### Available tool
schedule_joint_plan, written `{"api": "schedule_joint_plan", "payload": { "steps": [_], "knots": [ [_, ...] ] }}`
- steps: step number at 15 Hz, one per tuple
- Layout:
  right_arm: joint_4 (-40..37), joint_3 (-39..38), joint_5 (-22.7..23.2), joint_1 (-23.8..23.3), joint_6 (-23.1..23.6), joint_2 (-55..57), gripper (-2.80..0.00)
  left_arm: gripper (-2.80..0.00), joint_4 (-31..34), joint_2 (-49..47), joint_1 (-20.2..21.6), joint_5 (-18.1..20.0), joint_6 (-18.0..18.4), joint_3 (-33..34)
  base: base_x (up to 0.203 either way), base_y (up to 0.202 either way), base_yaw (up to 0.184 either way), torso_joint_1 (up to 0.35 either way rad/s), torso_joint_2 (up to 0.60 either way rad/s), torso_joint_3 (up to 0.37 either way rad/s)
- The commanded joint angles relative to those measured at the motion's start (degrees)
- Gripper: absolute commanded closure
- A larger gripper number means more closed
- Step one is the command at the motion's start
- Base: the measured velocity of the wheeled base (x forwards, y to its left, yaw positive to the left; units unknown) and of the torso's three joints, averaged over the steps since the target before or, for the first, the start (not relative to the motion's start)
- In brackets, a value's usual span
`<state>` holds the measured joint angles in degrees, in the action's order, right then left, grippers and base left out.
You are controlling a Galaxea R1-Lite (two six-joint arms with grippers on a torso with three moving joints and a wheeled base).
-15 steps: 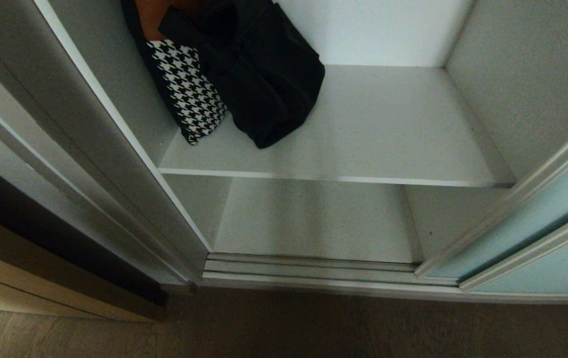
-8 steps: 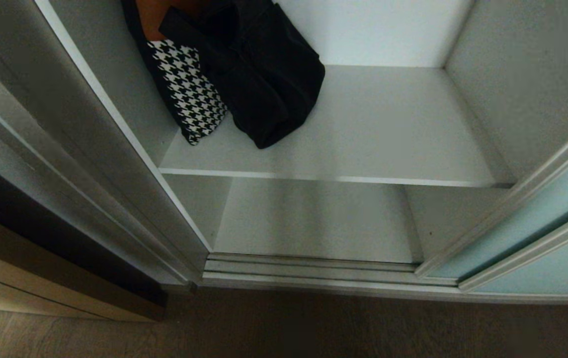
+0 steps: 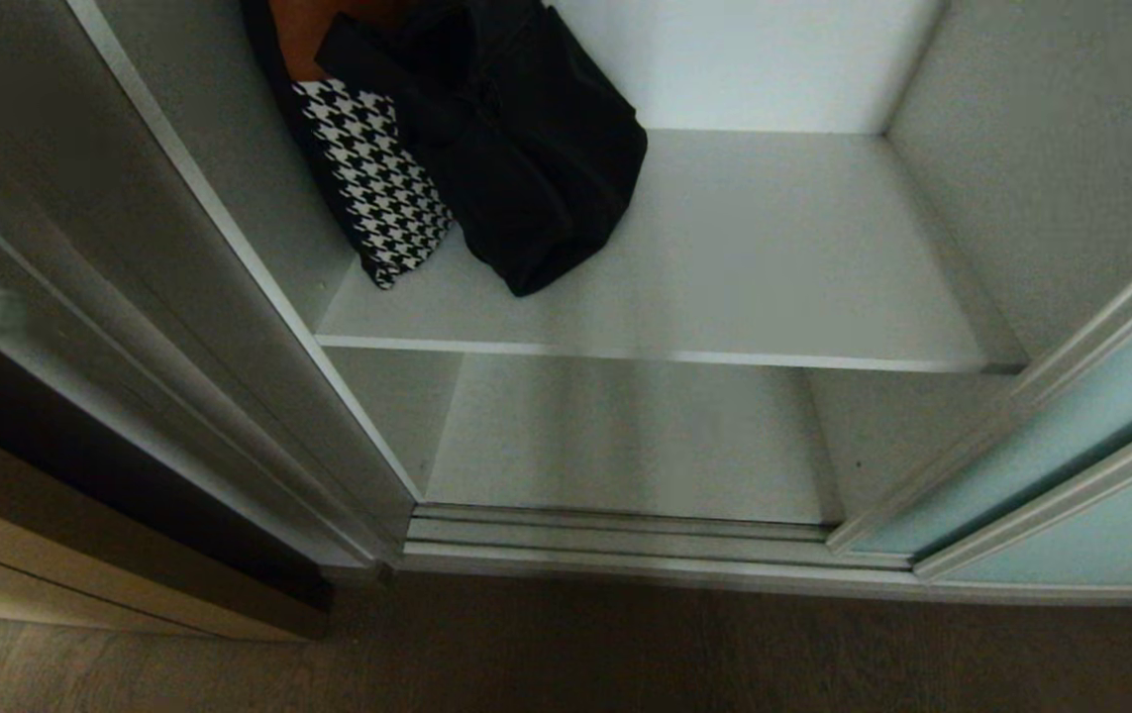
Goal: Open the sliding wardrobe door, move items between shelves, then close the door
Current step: Place the bag on the lower shelf
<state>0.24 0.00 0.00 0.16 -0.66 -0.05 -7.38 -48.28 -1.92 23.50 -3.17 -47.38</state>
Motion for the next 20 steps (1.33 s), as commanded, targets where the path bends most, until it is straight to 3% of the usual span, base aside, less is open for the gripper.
{"api": "schedule_joint_plan", "payload": {
  "steps": [1,3,5,6,7,9,14,17,20],
  "knots": [
    [0.0,0.0,0.0,0.0,0.0,0.0,0.00,0.00,-3.8,-13.9,-4.4,1.0,-0.1,-3.6,0.000,0.000,0.000,0.000,0.00,0.000],
    [0.0,0.0,0.0,0.0,0.0,0.0,0.00,0.00,-7.8,-19.4,-11.2,-0.1,-0.1,-6.2,0.000,0.000,0.000,0.000,0.00,0.000],
    [0.0,0.0,0.0,0.0,0.0,0.0,0.00,0.00,-9.0,-23.8,-17.7,-3.9,-0.8,-9.0,0.000,0.000,0.000,0.000,0.00,0.000],
    [0.0,0.0,0.0,0.0,0.0,0.0,0.00,-1.07,-9.4,-26.3,-19.5,-5.8,-2.0,-10.5,0.000,0.000,0.000,0.000,0.00,0.000],
    [0.0,0.0,0.0,0.0,0.0,0.0,0.00,-2.80,-10.2,-28.7,-20.8,-8.1,-3.3,-12.1,0.000,0.000,0.000,0.000,0.00,0.000],
    [0.0,0.0,0.0,0.0,0.0,0.0,0.00,-2.80,-15.2,-34.3,-22.1,-13.8,-5.9,-14.9,0.000,0.000,0.000,0.000,0.00,0.000],
    [0.0,0.0,0.0,0.0,0.0,0.0,0.00,-2.80,-23.5,-47.1,-22.7,-29.5,-7.4,-25.5,0.000,0.000,0.000,0.000,0.00,0.000],
    [0.0,0.0,0.0,0.0,0.0,0.0,0.00,-2.80,-29.6,-50.8,-23.4,-32.7,-7.4,-26.9,0.000,0.000,0.000,0.000,0.00,0.000],
    [0.0,0.0,0.0,0.0,0.0,0.0,0.00,-2.80,-38.7,-53.8,-27.1,-37.1,-7.0,-26.5,0.000,0.000,0.000,0.000,0.00,0.000]
  ]
}}
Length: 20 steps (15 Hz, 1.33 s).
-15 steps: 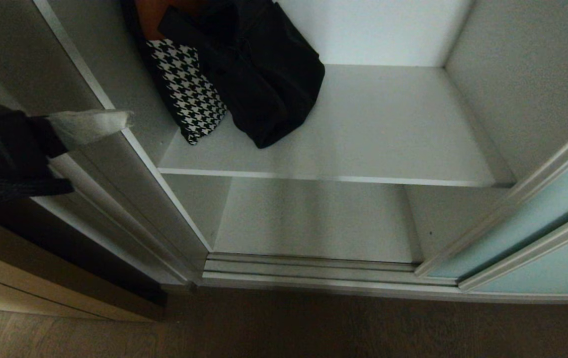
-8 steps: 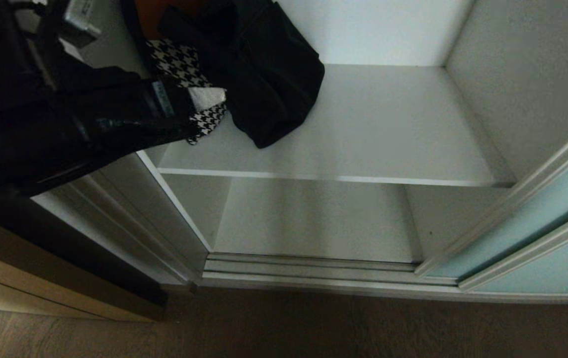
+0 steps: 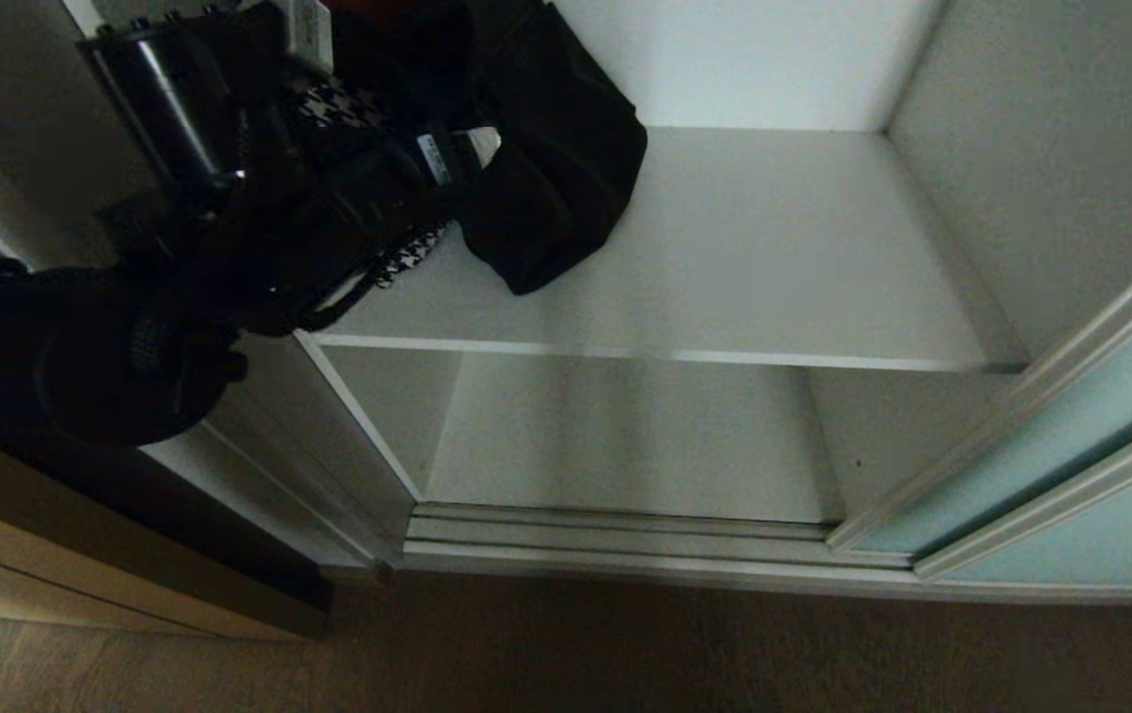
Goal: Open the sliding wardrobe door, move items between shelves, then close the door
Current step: Place the bag on the lower shelf
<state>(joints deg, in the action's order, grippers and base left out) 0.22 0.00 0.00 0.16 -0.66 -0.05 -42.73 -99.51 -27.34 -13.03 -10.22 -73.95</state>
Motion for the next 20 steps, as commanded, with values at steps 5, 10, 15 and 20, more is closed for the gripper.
{"api": "schedule_joint_plan", "payload": {
  "steps": [5,10,15,20],
  "knots": [
    [0.0,0.0,0.0,0.0,0.0,0.0,0.00,-2.80,-11.7,-8.6,-2.8,-1.9,3.8,-1.0,0.000,0.000,0.000,0.000,0.00,0.000],
    [0.0,0.0,0.0,0.0,0.0,0.0,0.00,-2.80,-20.9,-14.8,0.0,-8.2,9.9,-8.8,0.000,0.000,0.000,0.000,0.00,0.000],
    [0.0,0.0,0.0,0.0,0.0,0.0,0.00,-2.80,-22.1,-16.6,2.6,-11.6,13.3,-16.0,0.000,0.000,0.000,0.000,0.00,0.000],
    [0.0,0.0,0.0,0.0,0.0,0.0,0.00,-2.80,-24.5,-18.8,5.4,-11.4,13.9,-19.3,0.000,0.000,0.000,0.000,0.00,0.000]
  ]
}}
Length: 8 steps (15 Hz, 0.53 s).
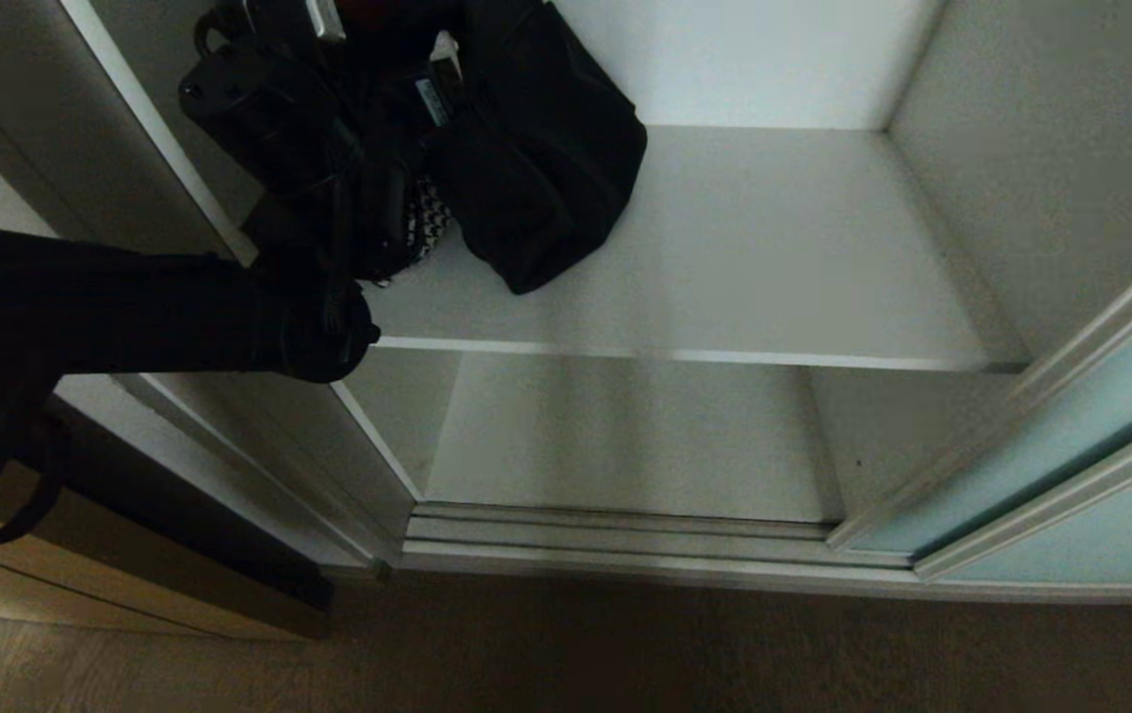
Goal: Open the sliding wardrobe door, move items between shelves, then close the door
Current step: Place the bag on the lower shelf
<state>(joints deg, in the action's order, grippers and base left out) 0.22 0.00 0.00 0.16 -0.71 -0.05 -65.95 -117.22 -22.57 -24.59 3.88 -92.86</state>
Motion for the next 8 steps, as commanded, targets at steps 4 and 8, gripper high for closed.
{"api": "schedule_joint_plan", "payload": {
  "steps": [4,8],
  "knots": [
    [0.0,0.0,0.0,0.0,0.0,0.0,0.00,-2.80,-2.8,-4.3,0.5,0.9,-0.6,-0.6,0.000,0.000,0.000,0.000,0.00,0.000],
    [0.0,0.0,0.0,0.0,0.0,0.0,0.00,-2.80,-2.8,-3.9,-3.7,0.9,-0.7,-1.1,0.000,0.000,0.000,0.000,0.00,0.000]
  ]
}}
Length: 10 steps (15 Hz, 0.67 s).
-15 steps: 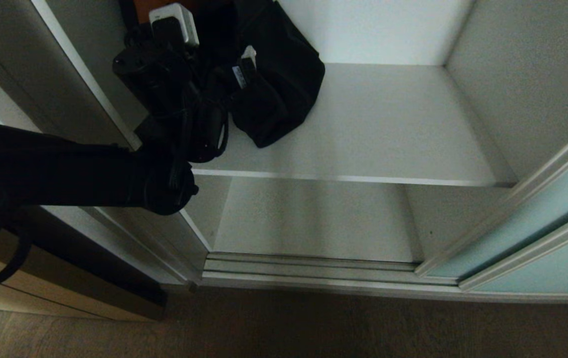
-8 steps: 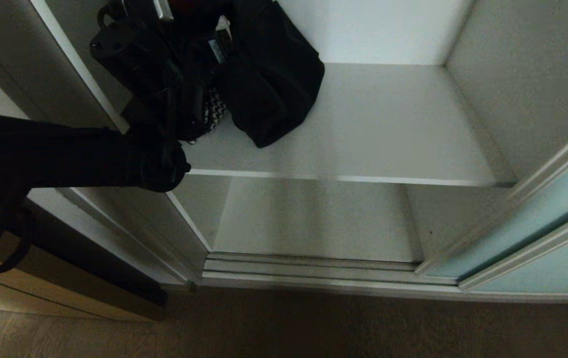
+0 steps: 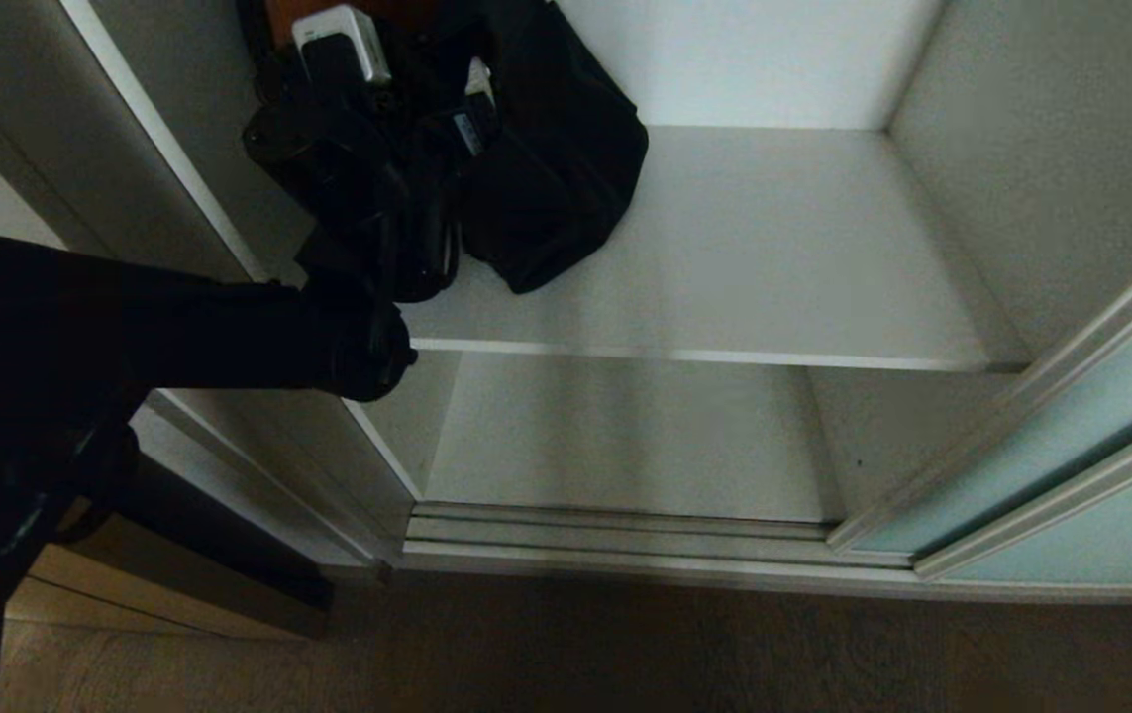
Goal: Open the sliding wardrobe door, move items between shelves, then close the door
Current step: Place the bag on the lower shelf
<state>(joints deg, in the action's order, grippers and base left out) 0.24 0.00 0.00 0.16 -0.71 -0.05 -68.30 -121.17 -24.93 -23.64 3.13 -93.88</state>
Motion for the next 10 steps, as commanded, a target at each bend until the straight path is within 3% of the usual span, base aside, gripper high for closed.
{"api": "schedule_joint_plan", "payload": {
  "steps": [1,5,10],
  "knots": [
    [0.0,0.0,0.0,0.0,0.0,0.0,0.00,-2.80,-0.4,-0.1,-1.9,0.0,0.0,-0.1,0.000,0.000,0.000,0.000,0.00,0.000],
    [0.0,0.0,0.0,0.0,0.0,0.0,0.00,-2.80,-0.3,-1.5,-3.0,0.4,0.1,-1.4,0.000,0.000,0.000,0.000,0.00,0.000],
    [0.0,0.0,0.0,0.0,0.0,0.0,0.00,-2.80,-0.1,-5.7,-2.7,0.8,0.0,-9.2,0.000,0.000,0.000,0.000,0.00,0.000]
  ]
}}
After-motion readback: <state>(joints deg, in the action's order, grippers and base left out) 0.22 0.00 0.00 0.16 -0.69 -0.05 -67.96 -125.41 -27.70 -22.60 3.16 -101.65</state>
